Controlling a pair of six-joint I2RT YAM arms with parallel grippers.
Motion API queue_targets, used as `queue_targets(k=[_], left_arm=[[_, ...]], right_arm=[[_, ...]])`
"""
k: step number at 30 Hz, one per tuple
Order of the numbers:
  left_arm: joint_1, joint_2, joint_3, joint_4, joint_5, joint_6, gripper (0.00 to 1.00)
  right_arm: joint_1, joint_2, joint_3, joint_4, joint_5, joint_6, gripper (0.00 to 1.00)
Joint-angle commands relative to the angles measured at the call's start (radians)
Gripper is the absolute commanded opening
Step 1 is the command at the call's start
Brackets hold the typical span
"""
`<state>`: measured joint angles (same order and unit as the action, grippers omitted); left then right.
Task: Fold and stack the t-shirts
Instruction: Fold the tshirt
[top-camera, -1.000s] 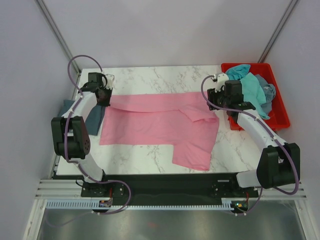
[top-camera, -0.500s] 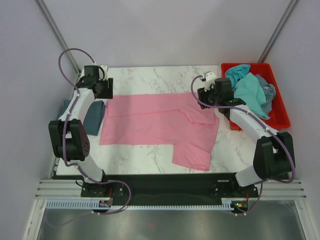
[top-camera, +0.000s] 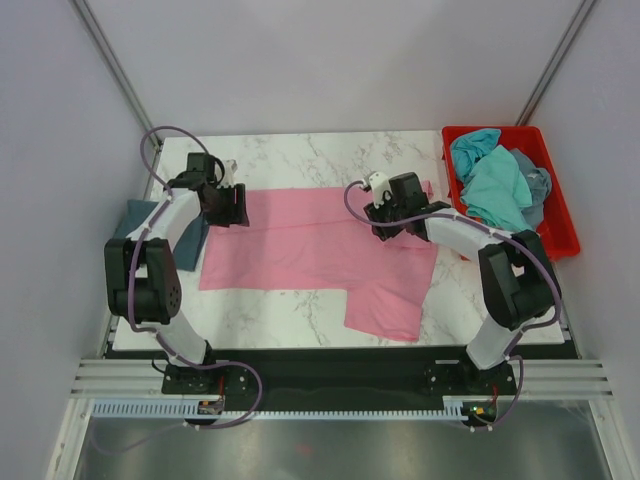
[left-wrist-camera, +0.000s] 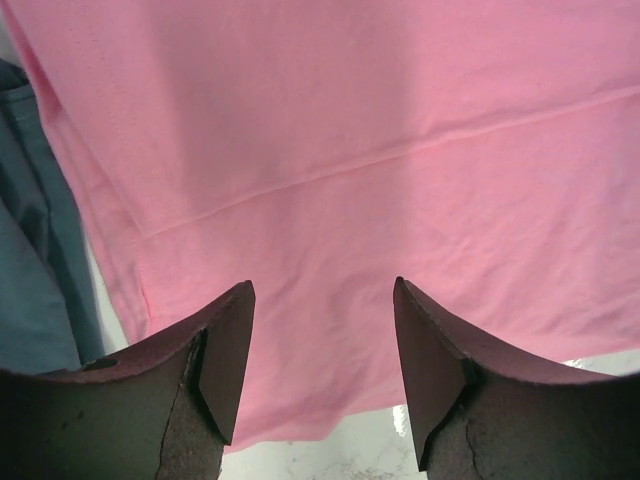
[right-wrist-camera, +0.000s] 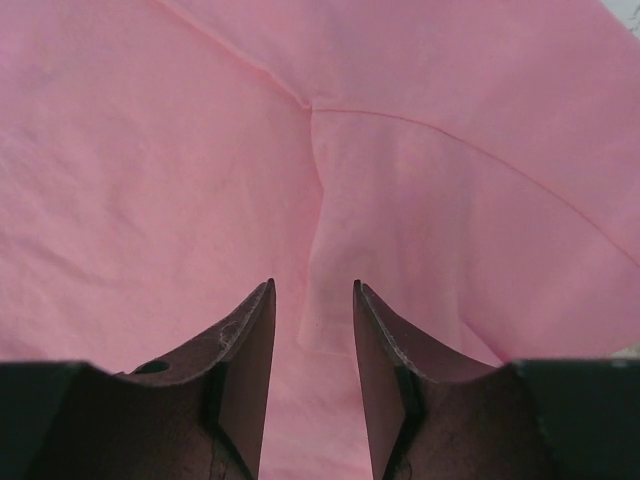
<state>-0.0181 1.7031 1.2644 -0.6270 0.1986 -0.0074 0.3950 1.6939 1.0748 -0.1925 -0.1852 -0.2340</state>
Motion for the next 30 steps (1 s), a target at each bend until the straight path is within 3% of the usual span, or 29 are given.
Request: queue_targets(k=[1, 9, 20, 24, 30], left_arm=[[-0.008, -0.005, 0.007, -0.002, 0.056, -0.045, 0.65], [-0.008, 0.009, 0.020, 0.000, 0.053, -0.048, 0.64], [-0.008, 0.024, 0.035, 0.001, 0.042, -0.051, 0.64], [-0.008, 0.026, 0.036, 0.001, 0.042, -0.051, 0.64], [-0.009, 0.035, 0.038, 0.006, 0.042, -0.052, 0.64]], right_arm=[[0.008, 0.041, 0.033, 0.015, 0.027, -0.039, 0.45], [0.031, 0.099, 0.060, 0.004, 0.066, -0.057, 0.41], [0.042, 0.144, 0.093, 0.001, 0.130, -0.070, 0.16], [0.041, 0.133, 0.096, 0.002, 0.164, -0.083, 0.03], [0.036, 0.119, 0.099, 0.016, 0.230, -0.107, 0.00]])
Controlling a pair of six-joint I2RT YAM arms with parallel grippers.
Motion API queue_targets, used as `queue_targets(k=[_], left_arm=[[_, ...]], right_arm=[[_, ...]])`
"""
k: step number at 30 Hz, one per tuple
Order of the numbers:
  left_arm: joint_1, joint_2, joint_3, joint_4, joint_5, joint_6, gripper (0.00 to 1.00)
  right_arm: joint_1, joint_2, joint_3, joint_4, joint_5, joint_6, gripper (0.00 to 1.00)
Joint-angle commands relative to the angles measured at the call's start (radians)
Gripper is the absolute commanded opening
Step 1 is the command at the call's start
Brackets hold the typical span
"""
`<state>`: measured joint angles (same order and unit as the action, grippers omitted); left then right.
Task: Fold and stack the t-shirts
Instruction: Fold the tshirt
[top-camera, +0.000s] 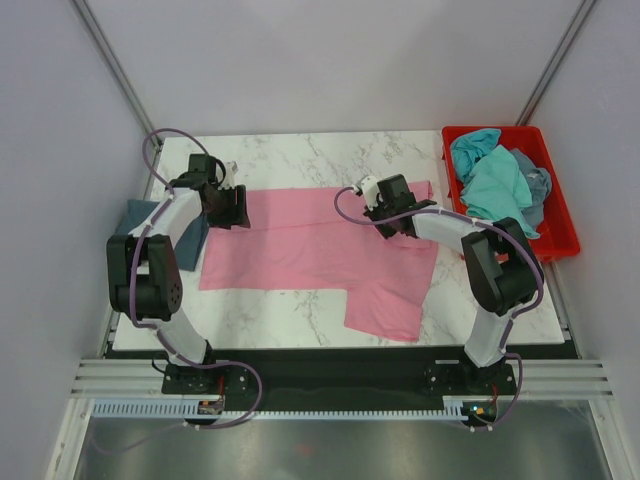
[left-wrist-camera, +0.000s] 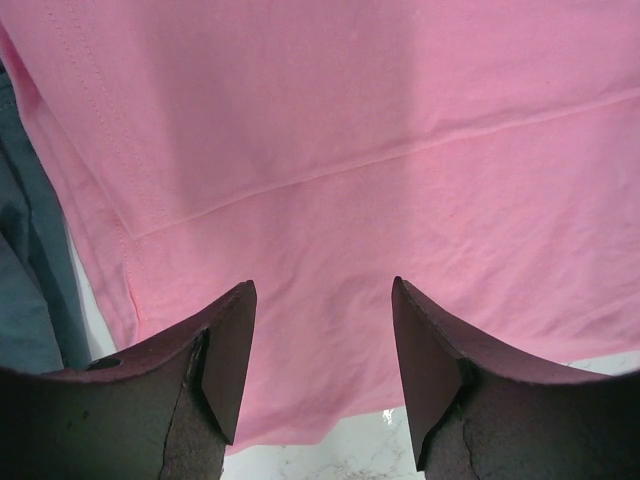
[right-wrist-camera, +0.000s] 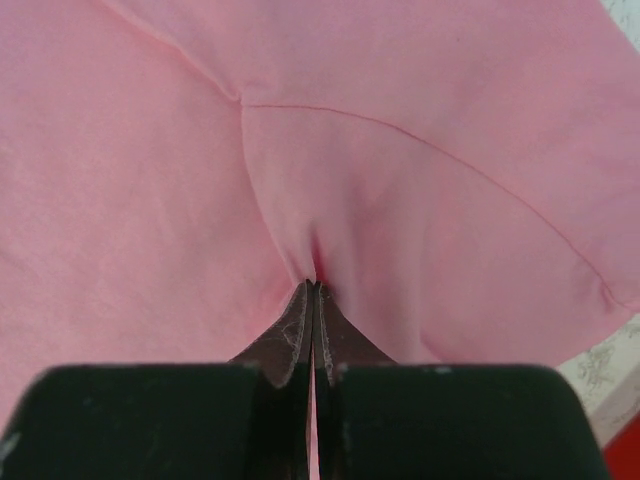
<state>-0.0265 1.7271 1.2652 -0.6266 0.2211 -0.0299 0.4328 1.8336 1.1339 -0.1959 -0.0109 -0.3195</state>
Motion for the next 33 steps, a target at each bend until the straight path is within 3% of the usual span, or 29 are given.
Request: queue_targets(k=[1, 13, 14, 16, 20, 21, 26, 30, 33], left_arm=[[-0.003, 0.011, 0.040, 0.005, 0.020, -0.030, 0.64], [-0.007, -0.006, 0.028, 0.011, 0.003, -0.028, 0.64], [-0.007, -0.009, 0.026, 0.011, 0.001, -0.027, 0.64], [-0.009, -0.011, 0.025, 0.013, -0.002, -0.027, 0.64], [-0.009, -0.015, 0.025, 0.013, -0.003, -0.027, 0.64], [-0.009, -0.017, 0.023, 0.015, -0.003, -0.027, 0.64], [-0.009, -0.026, 0.023, 0.015, -0.009, -0.028, 0.64], [-0.009, -0.021, 0.023, 0.016, -0.012, -0.030, 0.64], [-0.009, -0.021, 0.025, 0.016, -0.011, -0.030, 0.64]], right_arm=[[-0.003, -0.017, 0.041, 0.023, 0.055, -0.023, 0.00], [-0.006, 0.016, 0.078, 0.070, 0.181, -0.027, 0.00], [-0.005, 0.018, 0.079, 0.073, 0.192, -0.026, 0.11], [-0.006, 0.018, 0.076, 0.088, 0.225, -0.018, 0.17], [-0.005, -0.002, 0.079, 0.099, 0.273, -0.009, 0.46], [-0.005, -0.013, 0.082, 0.096, 0.272, -0.003, 0.48], [-0.003, -0.102, 0.121, 0.044, 0.171, 0.023, 0.47], [0.001, -0.148, 0.115, -0.026, -0.025, 0.054, 0.42], [0.012, -0.148, 0.093, -0.051, -0.087, 0.056, 0.41]])
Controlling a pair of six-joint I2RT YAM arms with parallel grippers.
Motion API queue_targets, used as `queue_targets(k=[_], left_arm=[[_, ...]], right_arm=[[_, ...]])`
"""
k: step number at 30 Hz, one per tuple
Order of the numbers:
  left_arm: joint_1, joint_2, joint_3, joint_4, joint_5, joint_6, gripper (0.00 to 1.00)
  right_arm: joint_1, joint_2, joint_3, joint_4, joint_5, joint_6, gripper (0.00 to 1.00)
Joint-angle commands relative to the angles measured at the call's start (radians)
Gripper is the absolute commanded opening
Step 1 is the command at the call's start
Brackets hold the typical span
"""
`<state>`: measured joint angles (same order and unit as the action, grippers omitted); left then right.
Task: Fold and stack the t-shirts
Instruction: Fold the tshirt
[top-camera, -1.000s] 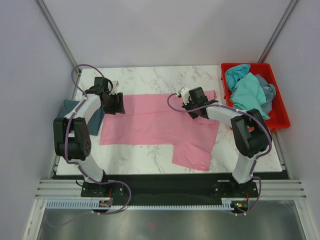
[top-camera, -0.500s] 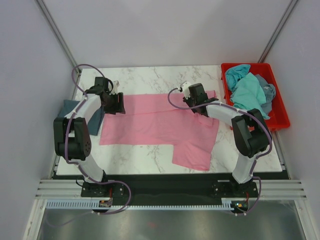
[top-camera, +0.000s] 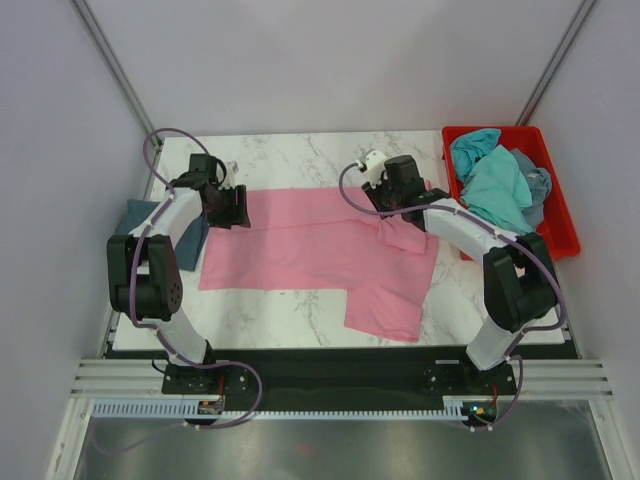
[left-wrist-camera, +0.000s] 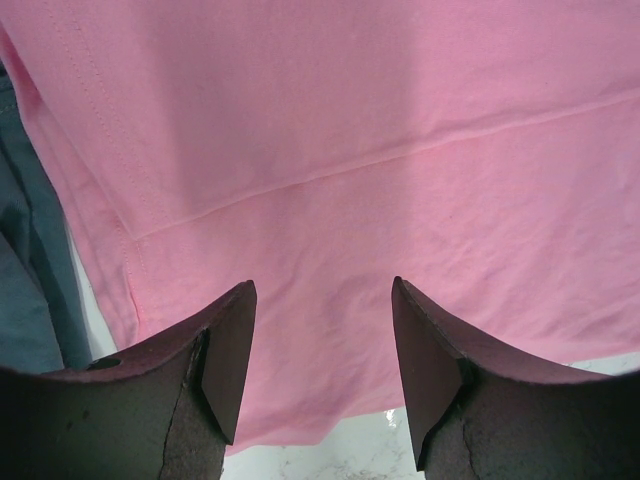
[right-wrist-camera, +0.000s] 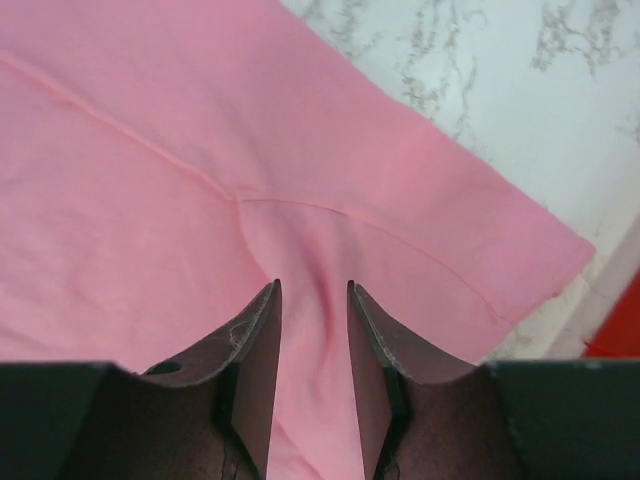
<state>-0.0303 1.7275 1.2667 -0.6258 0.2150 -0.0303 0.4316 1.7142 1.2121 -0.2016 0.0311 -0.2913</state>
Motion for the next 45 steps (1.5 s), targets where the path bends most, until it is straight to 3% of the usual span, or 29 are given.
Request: queue_targets(k=[1, 6, 14, 33, 40, 45], left_arm=[[-0.005, -0.023, 0.022, 0.017, -0.005, -0.029, 0.64], [-0.006, -0.028, 0.023, 0.015, -0.011, -0.026, 0.64], [-0.008, -0.032, 0.020, 0.015, -0.016, -0.028, 0.64], [-0.008, -0.013, 0.031, 0.017, -0.014, -0.033, 0.64], [-0.008, -0.008, 0.034, 0.020, -0.011, -0.037, 0.64], [-0.010, -0.005, 0.037, 0.021, -0.006, -0.039, 0.64]], right_arm=[[0.019, -0.028, 0.003, -0.048, -0.181, 0.027, 0.40], [0.025, -0.008, 0.001, -0.102, -0.295, 0.060, 0.39], [0.042, 0.010, -0.040, -0.111, -0.134, 0.032, 0.34], [0.044, 0.090, -0.036, -0.147, -0.016, 0.000, 0.24], [0.042, 0.088, -0.040, -0.147, 0.041, -0.006, 0.01], [0.041, 0.081, -0.043, -0.136, 0.095, -0.022, 0.00]])
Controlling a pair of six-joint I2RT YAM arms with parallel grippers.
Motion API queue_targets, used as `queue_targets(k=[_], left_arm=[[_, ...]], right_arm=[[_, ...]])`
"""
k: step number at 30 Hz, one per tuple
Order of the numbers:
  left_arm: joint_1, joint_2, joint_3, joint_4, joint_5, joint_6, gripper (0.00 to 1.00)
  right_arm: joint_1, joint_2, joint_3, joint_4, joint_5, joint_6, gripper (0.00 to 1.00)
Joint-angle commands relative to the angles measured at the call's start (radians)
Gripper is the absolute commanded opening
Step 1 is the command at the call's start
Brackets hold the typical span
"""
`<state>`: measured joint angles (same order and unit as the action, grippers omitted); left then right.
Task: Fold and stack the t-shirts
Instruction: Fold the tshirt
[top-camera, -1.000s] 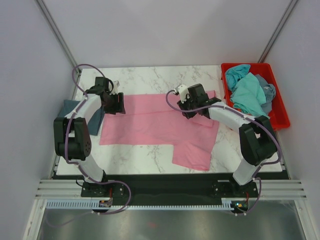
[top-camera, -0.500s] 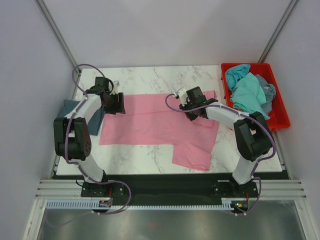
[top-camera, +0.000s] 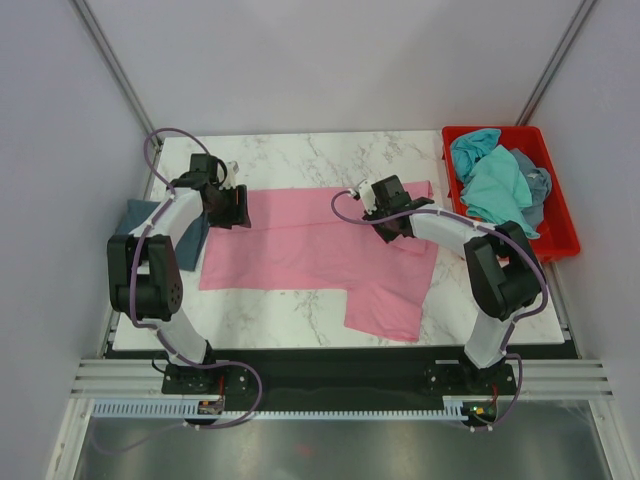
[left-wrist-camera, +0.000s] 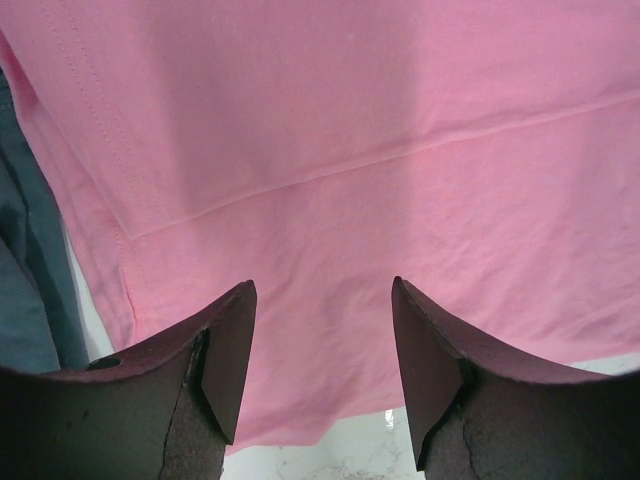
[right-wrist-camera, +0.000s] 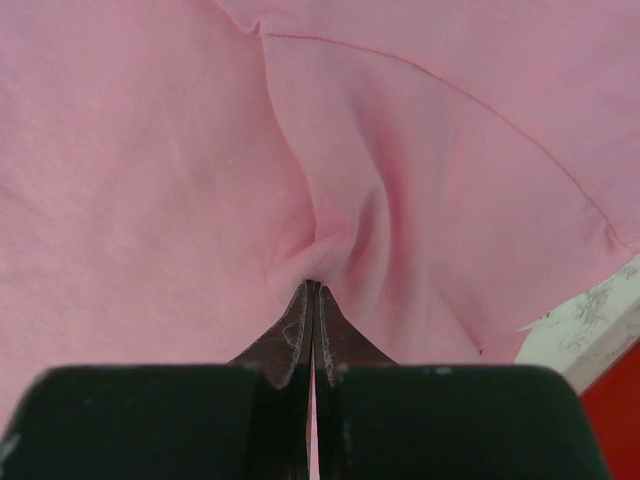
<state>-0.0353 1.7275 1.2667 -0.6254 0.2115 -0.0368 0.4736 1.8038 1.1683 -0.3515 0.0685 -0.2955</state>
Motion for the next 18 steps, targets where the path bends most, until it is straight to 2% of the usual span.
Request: queue_targets(k=[1, 8, 18], left_arm=[[-0.005, -0.002, 0.037, 0.021, -0.003, -0.034, 0.64], [-0.006, -0.009, 0.034, 0.023, -0.009, -0.034, 0.64], [-0.014, -0.006, 0.033, 0.026, -0.007, -0.034, 0.64]], right_arm=[[-0.001, -0.011, 0.001, 0.016, 0.059, -0.016, 0.00], [-0.003, -0.029, -0.005, 0.023, 0.112, -0.030, 0.00], [-0.141, 0.011, 0.056, 0.046, 0.146, -0.042, 0.00]])
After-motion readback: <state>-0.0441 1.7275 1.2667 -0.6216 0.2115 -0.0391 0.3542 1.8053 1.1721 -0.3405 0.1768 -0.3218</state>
